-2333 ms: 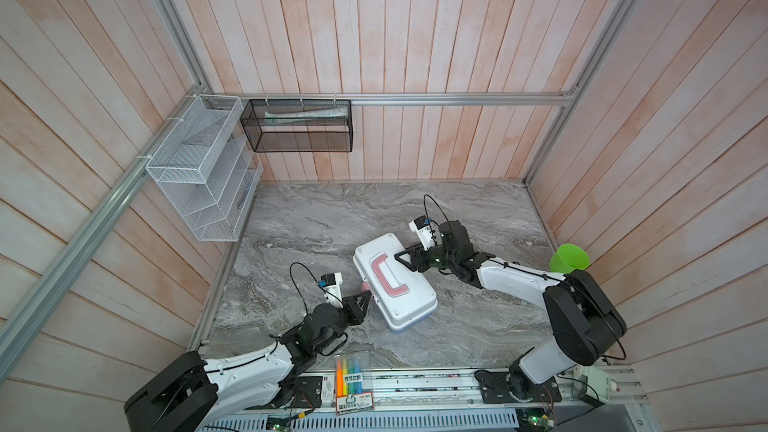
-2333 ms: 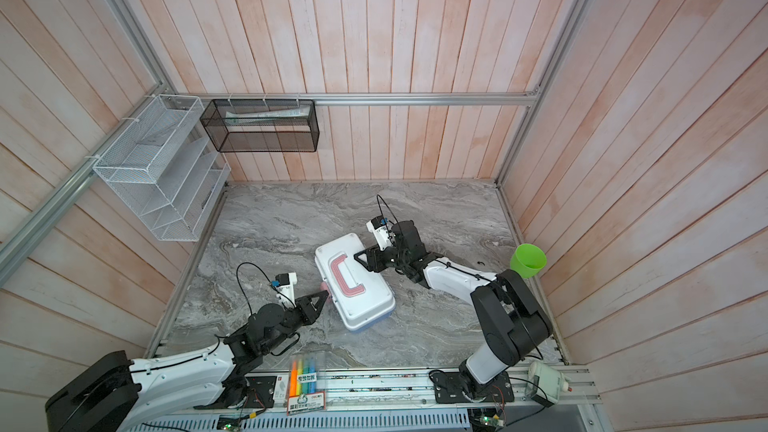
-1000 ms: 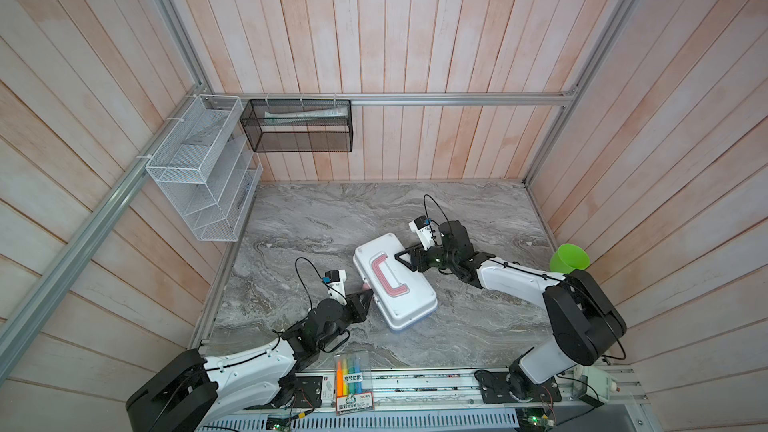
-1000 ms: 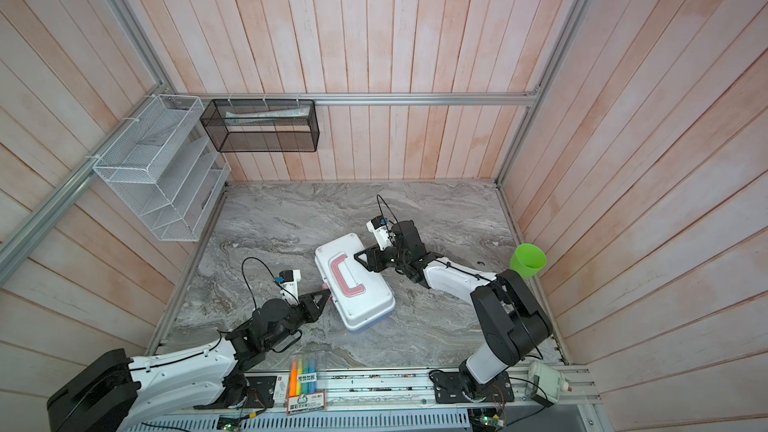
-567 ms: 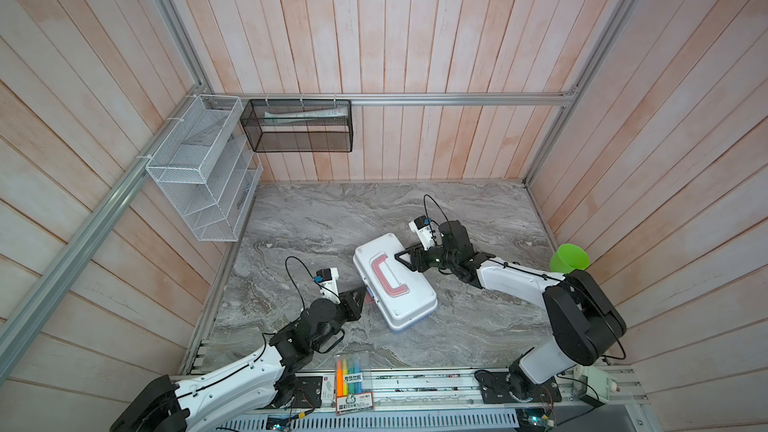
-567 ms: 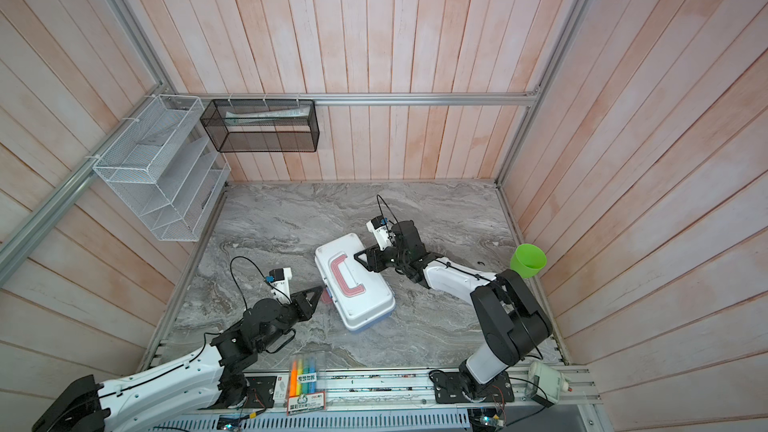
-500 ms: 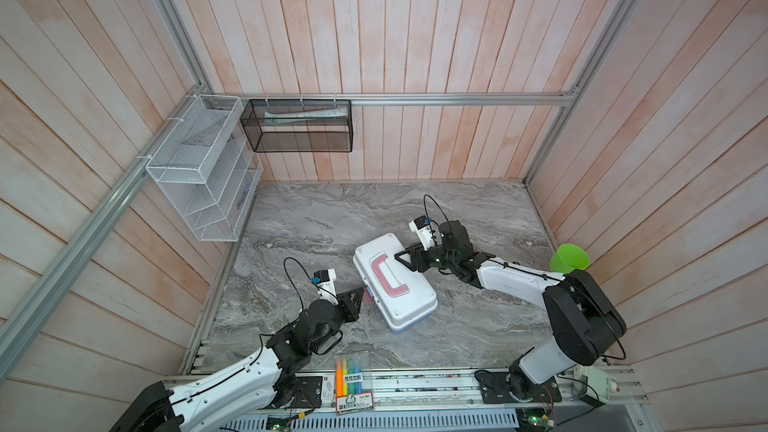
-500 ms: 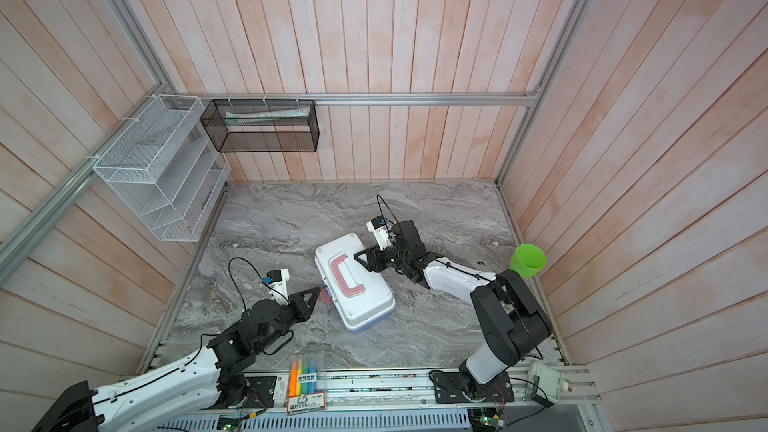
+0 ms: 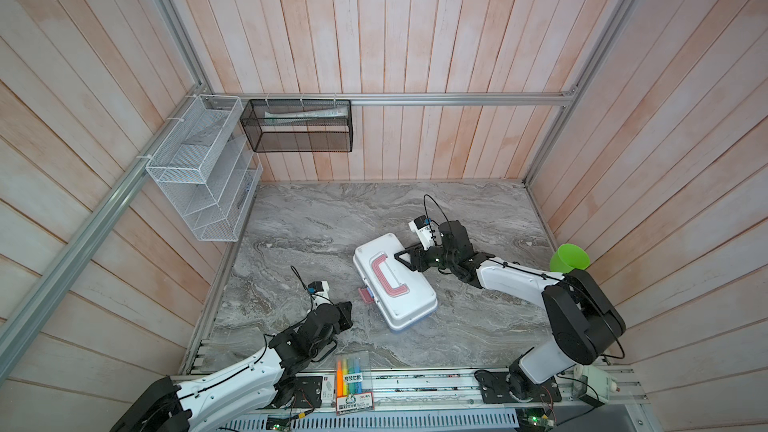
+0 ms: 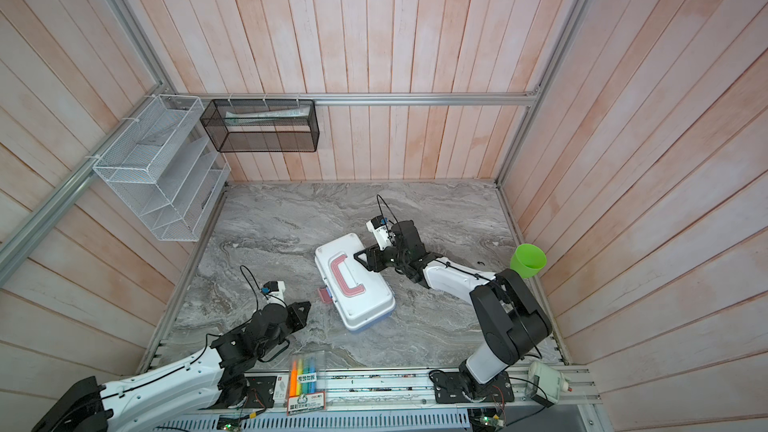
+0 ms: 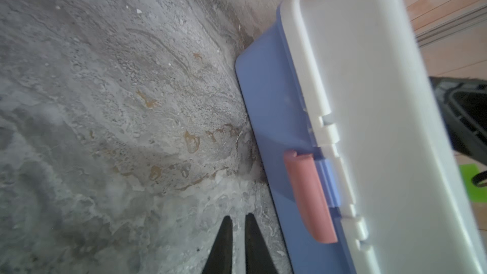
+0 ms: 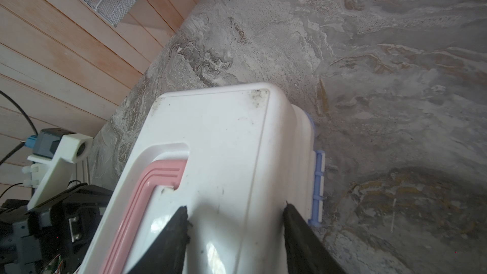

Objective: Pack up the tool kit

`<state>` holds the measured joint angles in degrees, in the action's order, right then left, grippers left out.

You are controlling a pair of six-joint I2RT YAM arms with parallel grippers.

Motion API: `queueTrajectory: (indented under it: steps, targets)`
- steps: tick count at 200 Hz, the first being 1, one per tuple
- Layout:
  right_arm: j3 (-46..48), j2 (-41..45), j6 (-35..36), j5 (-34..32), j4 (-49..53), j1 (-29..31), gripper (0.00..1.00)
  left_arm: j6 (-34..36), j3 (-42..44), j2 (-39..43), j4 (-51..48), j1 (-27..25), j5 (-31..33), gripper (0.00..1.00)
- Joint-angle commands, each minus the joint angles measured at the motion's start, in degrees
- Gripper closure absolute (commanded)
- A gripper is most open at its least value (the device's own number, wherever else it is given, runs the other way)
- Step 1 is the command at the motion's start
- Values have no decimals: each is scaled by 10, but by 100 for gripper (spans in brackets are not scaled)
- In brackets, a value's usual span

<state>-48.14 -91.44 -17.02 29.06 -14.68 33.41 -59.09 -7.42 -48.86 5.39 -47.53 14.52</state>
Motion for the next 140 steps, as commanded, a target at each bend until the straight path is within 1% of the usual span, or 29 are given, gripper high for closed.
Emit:
queueTrajectory:
  steps: [1,23,39,107,140]
  targets:
    - [25,-37,5,9,94,17,46,43,-35,-36,61,2,-28,87]
    - [27,-35,5,7,95,17,46,55,-49,-67,84,2,-42,88]
    - [27,-33,5,6,97,17,46,59,-52,-72,91,1,-47,89]
    - [22,-37,6,7,99,17,46,61,-38,-41,106,1,-55,89]
    - [21,-37,6,7,98,17,46,63,-40,-40,111,1,-58,89]
